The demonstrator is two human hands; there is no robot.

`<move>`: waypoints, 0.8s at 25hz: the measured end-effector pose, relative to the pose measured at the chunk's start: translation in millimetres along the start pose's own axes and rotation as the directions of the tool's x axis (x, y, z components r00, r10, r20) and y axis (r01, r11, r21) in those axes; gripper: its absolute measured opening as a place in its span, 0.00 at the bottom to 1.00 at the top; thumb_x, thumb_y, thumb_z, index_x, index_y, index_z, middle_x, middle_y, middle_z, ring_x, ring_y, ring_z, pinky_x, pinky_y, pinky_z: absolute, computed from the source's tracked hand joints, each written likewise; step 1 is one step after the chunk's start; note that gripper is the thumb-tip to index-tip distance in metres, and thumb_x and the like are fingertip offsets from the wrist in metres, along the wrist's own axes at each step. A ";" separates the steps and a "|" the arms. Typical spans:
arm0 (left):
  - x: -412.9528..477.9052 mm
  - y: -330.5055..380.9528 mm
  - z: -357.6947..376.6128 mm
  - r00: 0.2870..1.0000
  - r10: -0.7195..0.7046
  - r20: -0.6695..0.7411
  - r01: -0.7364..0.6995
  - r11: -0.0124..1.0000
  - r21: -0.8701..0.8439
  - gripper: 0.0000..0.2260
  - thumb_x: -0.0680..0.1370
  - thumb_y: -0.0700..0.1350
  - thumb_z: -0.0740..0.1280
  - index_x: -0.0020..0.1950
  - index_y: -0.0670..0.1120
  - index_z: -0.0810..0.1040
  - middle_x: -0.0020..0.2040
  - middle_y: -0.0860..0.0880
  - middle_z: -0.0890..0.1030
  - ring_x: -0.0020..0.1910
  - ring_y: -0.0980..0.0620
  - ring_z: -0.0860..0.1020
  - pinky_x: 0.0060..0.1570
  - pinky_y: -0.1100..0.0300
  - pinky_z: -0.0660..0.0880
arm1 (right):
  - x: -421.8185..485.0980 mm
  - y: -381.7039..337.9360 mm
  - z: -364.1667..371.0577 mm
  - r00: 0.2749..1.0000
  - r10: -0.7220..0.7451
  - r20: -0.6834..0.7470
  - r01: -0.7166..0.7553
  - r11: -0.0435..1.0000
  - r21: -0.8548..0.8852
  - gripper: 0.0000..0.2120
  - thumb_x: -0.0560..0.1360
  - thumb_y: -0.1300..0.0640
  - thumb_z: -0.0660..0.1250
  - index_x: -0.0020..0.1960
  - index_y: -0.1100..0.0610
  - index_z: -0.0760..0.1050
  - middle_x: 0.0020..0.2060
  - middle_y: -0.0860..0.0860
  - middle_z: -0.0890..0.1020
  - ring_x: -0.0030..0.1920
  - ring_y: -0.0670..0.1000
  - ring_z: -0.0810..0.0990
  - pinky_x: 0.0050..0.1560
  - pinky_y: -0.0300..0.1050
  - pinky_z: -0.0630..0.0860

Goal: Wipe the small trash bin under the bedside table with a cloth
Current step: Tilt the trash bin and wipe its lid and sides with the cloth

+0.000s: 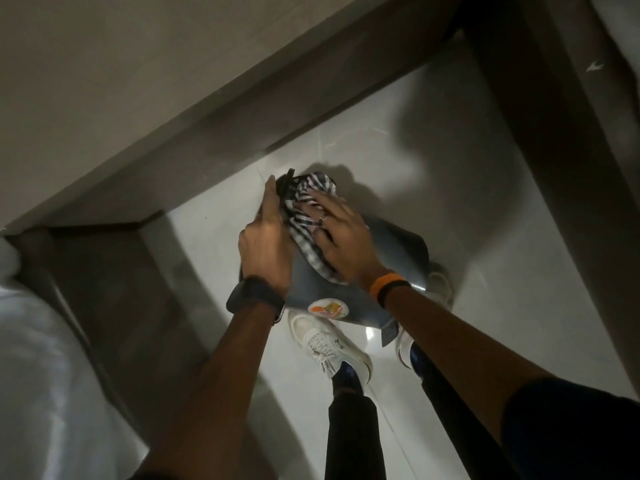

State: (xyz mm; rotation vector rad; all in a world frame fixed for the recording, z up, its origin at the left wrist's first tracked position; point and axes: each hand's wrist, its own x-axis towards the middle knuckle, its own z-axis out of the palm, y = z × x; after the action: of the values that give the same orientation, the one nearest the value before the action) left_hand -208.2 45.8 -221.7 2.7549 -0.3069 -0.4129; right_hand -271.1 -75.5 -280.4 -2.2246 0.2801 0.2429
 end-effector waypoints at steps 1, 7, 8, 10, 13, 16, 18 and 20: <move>-0.6 -0.5 -0.1 1.000 0.004 0.006 -0.004 1.000 -0.014 0.32 0.77 0.32 0.65 0.79 0.46 0.61 0.52 0.36 0.85 0.41 0.35 0.83 0.46 0.44 0.83 | 5.2 2.5 -0.1 0.998 0.065 0.003 -0.065 0.998 0.022 0.21 0.85 0.60 0.59 0.77 0.55 0.72 0.79 0.57 0.72 0.79 0.58 0.70 0.83 0.59 0.62; -0.8 0.5 3.4 0.999 0.036 -0.025 -0.036 0.999 0.005 0.28 0.77 0.32 0.64 0.77 0.44 0.66 0.46 0.37 0.85 0.35 0.35 0.81 0.39 0.46 0.80 | 12.0 -26.4 14.0 0.990 0.138 -0.030 -0.136 0.990 0.046 0.21 0.84 0.55 0.56 0.75 0.54 0.75 0.77 0.55 0.76 0.78 0.58 0.73 0.80 0.58 0.65; -3.1 -1.1 1.2 0.999 0.048 -0.024 -0.048 0.999 0.013 0.28 0.77 0.33 0.64 0.77 0.44 0.66 0.49 0.37 0.85 0.36 0.34 0.81 0.40 0.45 0.80 | -0.1 -22.3 14.3 0.999 0.040 -0.017 -0.040 0.999 0.020 0.22 0.84 0.54 0.55 0.74 0.55 0.75 0.77 0.56 0.75 0.78 0.58 0.72 0.80 0.57 0.64; -5.6 -0.1 -5.5 0.997 0.070 -0.022 -0.069 0.996 0.051 0.29 0.76 0.31 0.64 0.76 0.45 0.67 0.58 0.37 0.83 0.38 0.32 0.81 0.40 0.44 0.79 | -4.8 -0.5 2.4 1.000 0.015 0.009 -0.016 0.999 0.039 0.19 0.85 0.58 0.58 0.74 0.57 0.76 0.76 0.58 0.76 0.77 0.60 0.73 0.79 0.52 0.64; -5.9 8.1 -16.3 0.994 0.054 -0.091 -0.044 0.993 0.109 0.29 0.74 0.29 0.64 0.74 0.45 0.70 0.64 0.39 0.81 0.37 0.32 0.81 0.38 0.43 0.78 | 5.4 31.1 -23.0 0.929 0.365 -0.058 -0.347 0.917 0.197 0.17 0.85 0.63 0.61 0.72 0.59 0.78 0.72 0.59 0.80 0.73 0.61 0.78 0.77 0.50 0.70; -14.7 24.8 -29.0 0.967 -0.052 -0.251 0.075 0.994 0.081 0.27 0.74 0.31 0.67 0.73 0.45 0.72 0.50 0.38 0.86 0.35 0.34 0.82 0.37 0.44 0.79 | -31.5 16.7 -23.9 0.944 0.296 -0.144 -0.247 0.927 0.284 0.18 0.85 0.61 0.60 0.73 0.57 0.76 0.76 0.58 0.76 0.78 0.59 0.73 0.81 0.56 0.68; -29.4 41.5 -29.8 0.940 -0.101 -0.326 0.117 0.993 0.029 0.27 0.74 0.32 0.67 0.73 0.46 0.73 0.47 0.38 0.86 0.37 0.35 0.83 0.37 0.43 0.81 | -74.2 9.7 -8.9 0.981 0.144 -0.128 -0.110 0.965 0.236 0.21 0.85 0.58 0.59 0.77 0.51 0.71 0.82 0.54 0.67 0.83 0.57 0.64 0.83 0.58 0.63; -47.2 52.8 -26.2 0.919 -0.101 -0.381 0.103 0.995 -0.015 0.26 0.74 0.32 0.69 0.71 0.45 0.76 0.49 0.40 0.87 0.39 0.39 0.85 0.40 0.45 0.82 | -93.6 12.8 2.8 0.957 0.254 -0.139 -0.204 0.932 0.299 0.24 0.85 0.62 0.60 0.78 0.46 0.66 0.84 0.55 0.62 0.85 0.57 0.59 0.85 0.63 0.61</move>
State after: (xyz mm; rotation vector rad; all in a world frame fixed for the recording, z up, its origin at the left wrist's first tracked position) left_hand -252.4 17.2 -167.6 2.7853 -0.0647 0.1058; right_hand -364.5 -70.1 -266.4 -1.9302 0.6351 0.1217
